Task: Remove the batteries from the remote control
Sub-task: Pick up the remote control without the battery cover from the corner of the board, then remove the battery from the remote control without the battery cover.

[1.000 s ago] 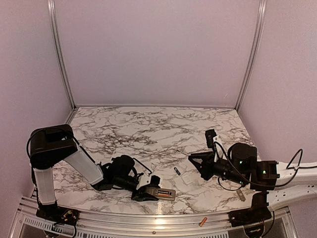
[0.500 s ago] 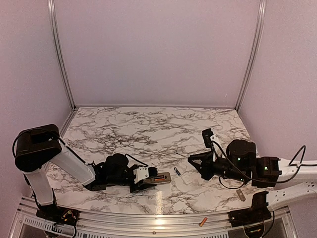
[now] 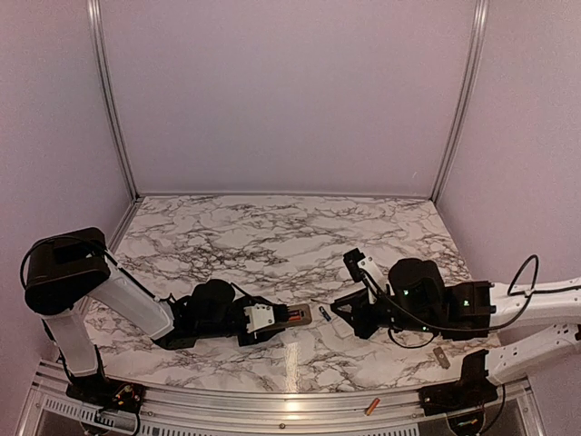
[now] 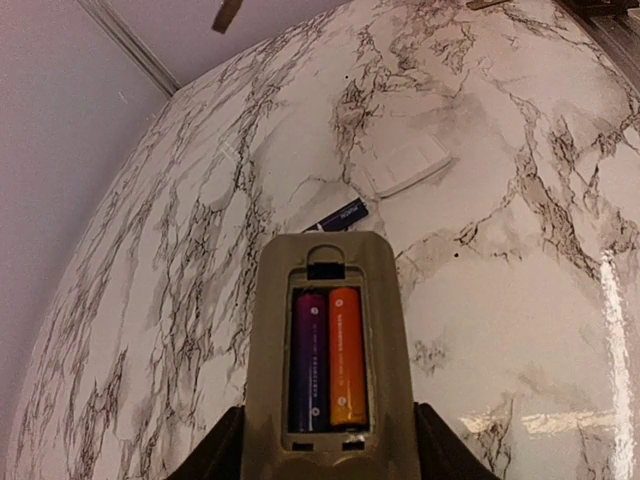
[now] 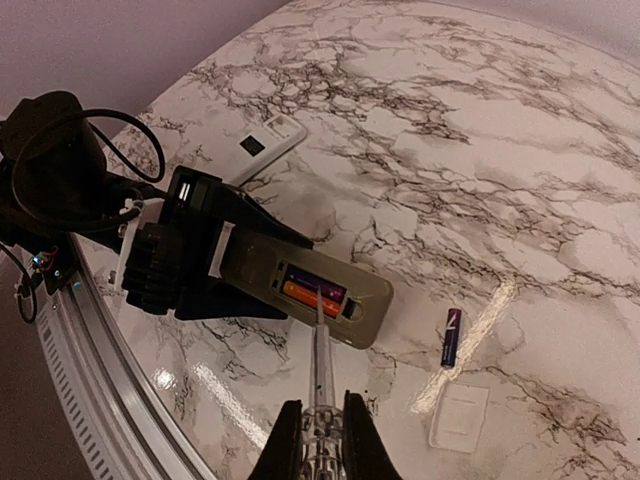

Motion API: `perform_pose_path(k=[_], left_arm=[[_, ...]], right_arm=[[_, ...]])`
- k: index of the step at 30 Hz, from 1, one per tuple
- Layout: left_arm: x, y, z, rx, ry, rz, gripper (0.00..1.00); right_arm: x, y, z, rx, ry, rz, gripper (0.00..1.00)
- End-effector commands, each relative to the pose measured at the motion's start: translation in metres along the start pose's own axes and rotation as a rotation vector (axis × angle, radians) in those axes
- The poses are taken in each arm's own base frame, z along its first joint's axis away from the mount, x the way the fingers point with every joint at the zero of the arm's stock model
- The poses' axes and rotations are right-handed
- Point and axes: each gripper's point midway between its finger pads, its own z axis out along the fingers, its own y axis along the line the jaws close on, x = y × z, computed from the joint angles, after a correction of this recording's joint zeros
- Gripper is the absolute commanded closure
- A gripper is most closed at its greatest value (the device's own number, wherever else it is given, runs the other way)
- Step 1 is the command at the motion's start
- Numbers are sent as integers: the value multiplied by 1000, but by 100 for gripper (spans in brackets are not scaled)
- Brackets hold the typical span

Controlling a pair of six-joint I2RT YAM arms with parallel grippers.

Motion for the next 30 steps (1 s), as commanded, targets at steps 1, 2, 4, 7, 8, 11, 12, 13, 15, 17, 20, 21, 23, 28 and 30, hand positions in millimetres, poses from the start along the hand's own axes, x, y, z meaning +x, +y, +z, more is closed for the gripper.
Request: perform_pose_path(k=[1, 2, 4, 7, 8, 11, 12, 13, 15, 17, 20, 21, 23, 28, 30], left_arm=[[-10, 9, -1, -52, -32, 60, 100], [-11, 9, -1, -51, -37, 63, 100], [-10, 7, -1, -44, -43, 76, 100], [-9, 8, -1, -52, -40, 83, 100], [-8, 8, -1, -56, -36, 83, 100], [-5, 9, -1, -62, -28, 92, 100], [-5, 9, -1, -63, -28, 95, 100], [-5, 9, 0, -63, -27, 94, 100], [-5, 8, -1, -59, -28, 96, 100], [-6, 7, -1, -55, -30, 100, 100], [-6, 6, -2, -46, -33, 97, 100], [-5, 4, -1, -42, -31, 97, 100], [-3, 4, -1, -40, -27, 99, 100], [0, 4, 1, -43, -16, 101, 100], [0, 4, 1, -45, -15, 102, 100]], right_arm=[[-5, 9, 5, -6, 24, 12, 100], [-5, 9, 7, -1, 25, 13, 100], [-3, 7, 11, 12, 27, 19, 100], [1, 6, 15, 17, 35, 20, 100], [2, 6, 17, 18, 40, 20, 100], [6, 7, 22, 13, 46, 25, 100], [6, 7, 24, 11, 47, 25, 100], [8, 8, 25, 9, 50, 25, 100], [8, 8, 29, 12, 50, 24, 100], [10, 6, 33, 22, 49, 24, 100], [14, 4, 39, 34, 51, 24, 100], [13, 3, 40, 36, 43, 27, 100], [9, 4, 42, 30, 17, 33, 100], [10, 3, 46, 39, 13, 36, 100], [13, 2, 48, 44, 21, 36, 100]])
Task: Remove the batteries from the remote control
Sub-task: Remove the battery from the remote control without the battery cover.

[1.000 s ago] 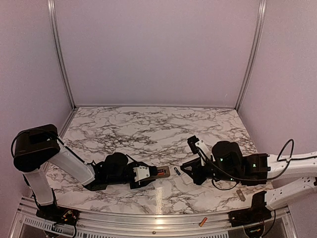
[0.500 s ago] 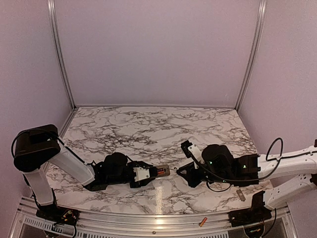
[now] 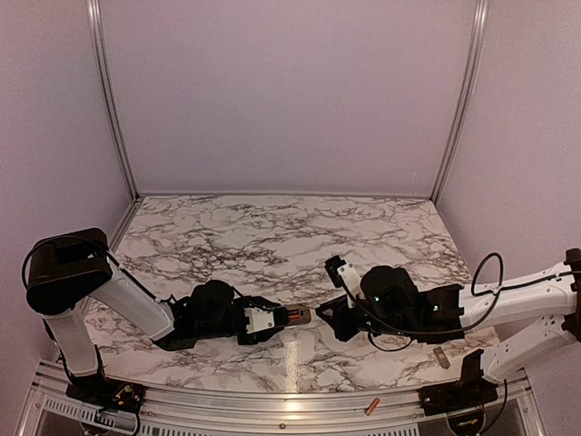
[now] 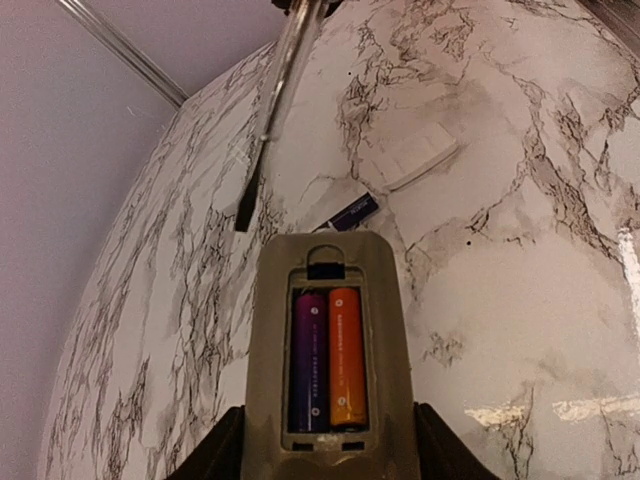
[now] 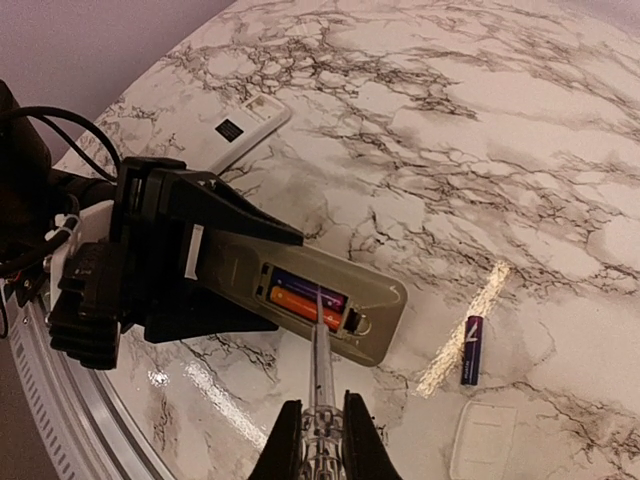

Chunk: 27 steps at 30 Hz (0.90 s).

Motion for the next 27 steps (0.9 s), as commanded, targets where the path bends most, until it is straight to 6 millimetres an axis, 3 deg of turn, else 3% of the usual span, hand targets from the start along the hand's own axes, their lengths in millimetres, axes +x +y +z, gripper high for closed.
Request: perform_pose_path(k=[1, 18, 27], left_arm=[[-1, -1, 2, -13, -15, 9, 100], [0, 0, 5, -11, 4, 6, 100], [2, -1, 6, -9, 13, 7, 100]], right_arm=[[-5, 2, 5, 6, -24, 14, 100], [10, -11, 19, 78, 12, 39, 100], [16, -8, 23, 59, 33, 40, 100]])
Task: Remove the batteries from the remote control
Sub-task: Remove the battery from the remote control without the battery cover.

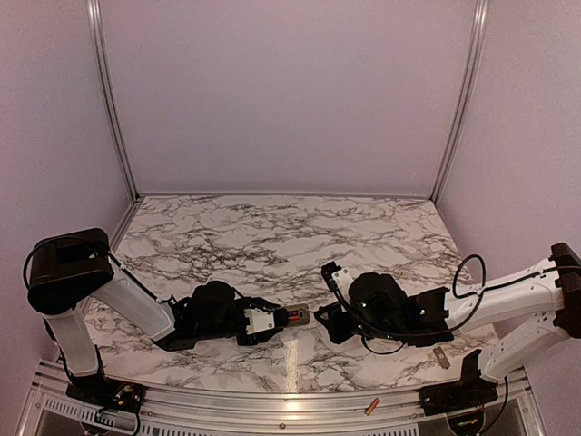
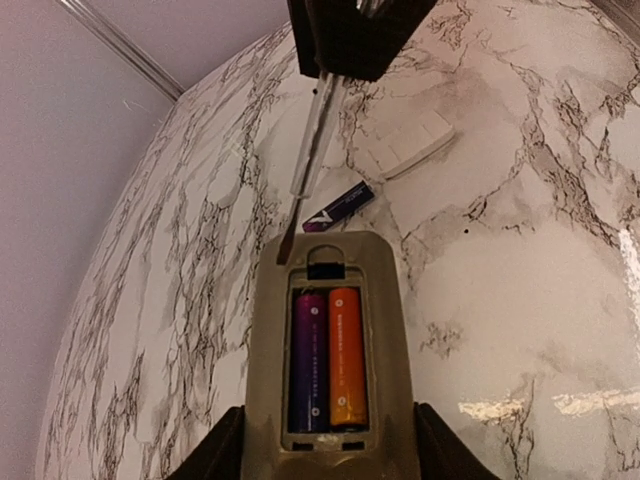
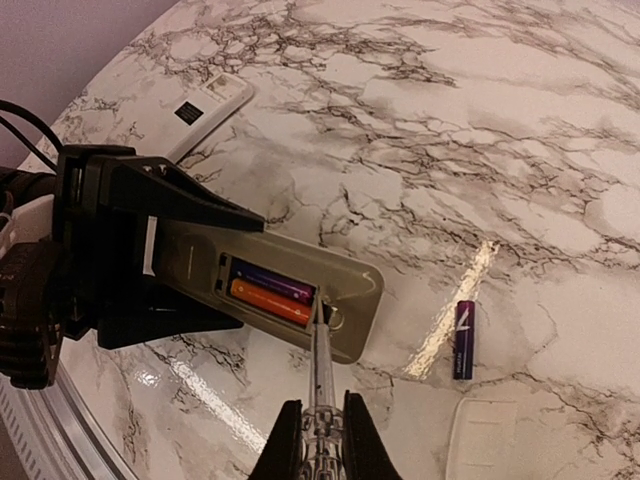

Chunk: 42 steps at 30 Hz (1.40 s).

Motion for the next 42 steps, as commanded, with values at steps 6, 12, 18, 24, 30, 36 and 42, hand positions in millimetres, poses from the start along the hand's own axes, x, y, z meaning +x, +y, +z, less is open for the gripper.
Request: perform_pose_path(k=[6, 12, 18, 24, 30, 36, 42], left_arm=[[-4, 2, 5, -12, -4, 2, 100], [-3, 1, 6, -9, 3, 3, 100], [-2, 0, 8, -5, 7, 3, 100], [-1, -1, 9, -2, 11, 2, 100], [-2, 0, 8, -3, 9, 1, 100], [-2, -1, 8, 0, 11, 2, 100], [-2, -1, 8, 0, 10, 2, 100]], right_arm=[[3, 6, 8, -14, 10, 16, 100], [4, 8, 11, -22, 11, 16, 100], [0, 10, 9, -32, -3, 18, 100], [-6, 13, 2, -52, -28, 27, 100], [-6, 12, 3, -51, -30, 28, 100], [-2, 6, 7, -16, -14, 30, 100], [6, 4, 14, 4, 18, 34, 100]])
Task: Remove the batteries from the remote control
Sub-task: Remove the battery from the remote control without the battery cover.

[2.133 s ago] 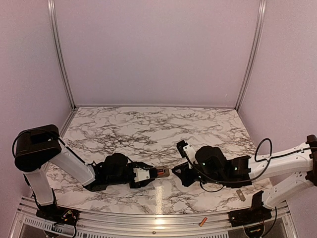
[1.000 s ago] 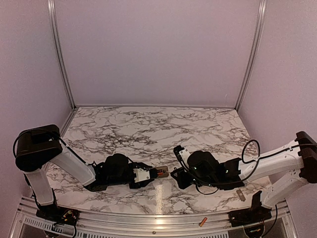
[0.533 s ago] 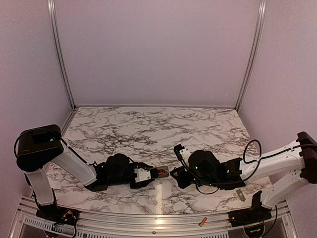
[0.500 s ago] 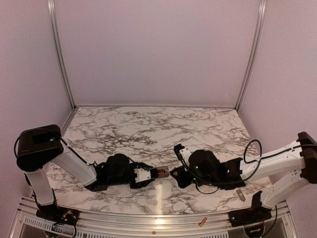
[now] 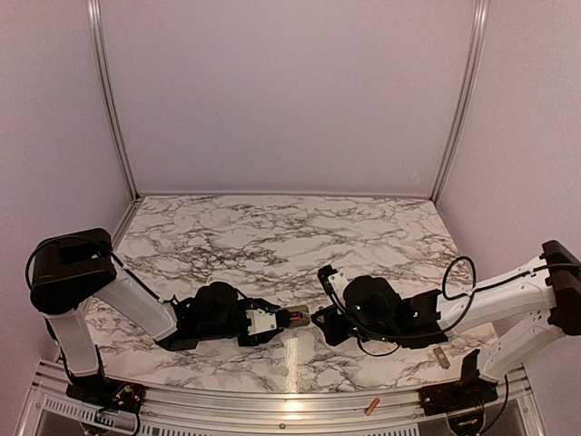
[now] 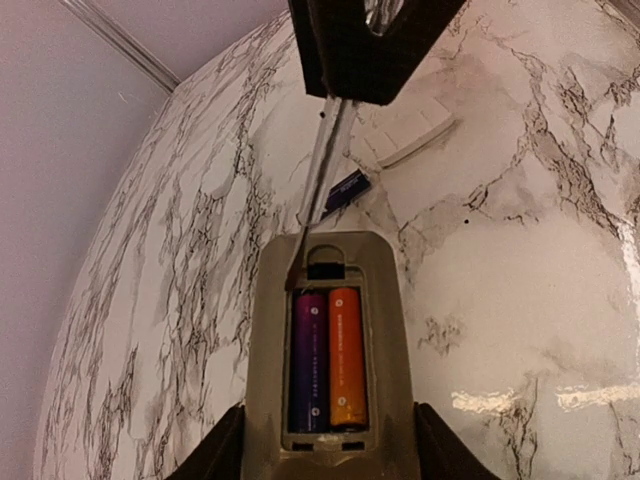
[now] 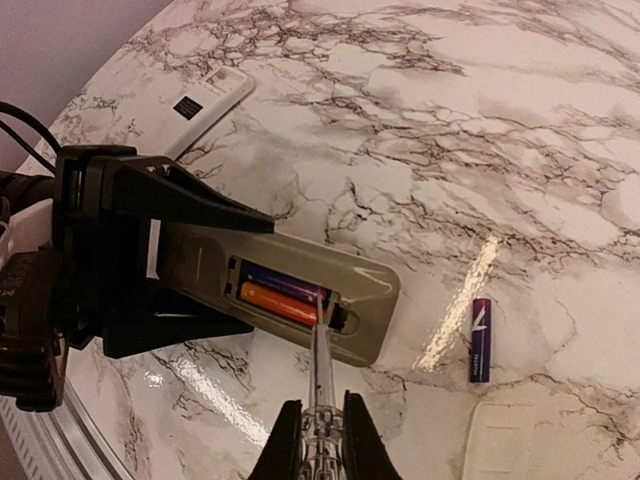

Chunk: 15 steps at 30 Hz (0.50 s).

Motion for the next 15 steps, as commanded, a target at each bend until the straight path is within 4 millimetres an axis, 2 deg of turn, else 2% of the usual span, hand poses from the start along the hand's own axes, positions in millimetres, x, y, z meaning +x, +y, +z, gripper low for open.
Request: perform_pose_path(k=[1, 15], left_arm=[[-7, 2, 4, -5, -15, 0, 100], [-7, 2, 5, -6, -17, 1, 100]], right_arm=[[2, 1, 5, 16, 15, 11, 100], [3, -2, 11, 43, 17, 13, 100]])
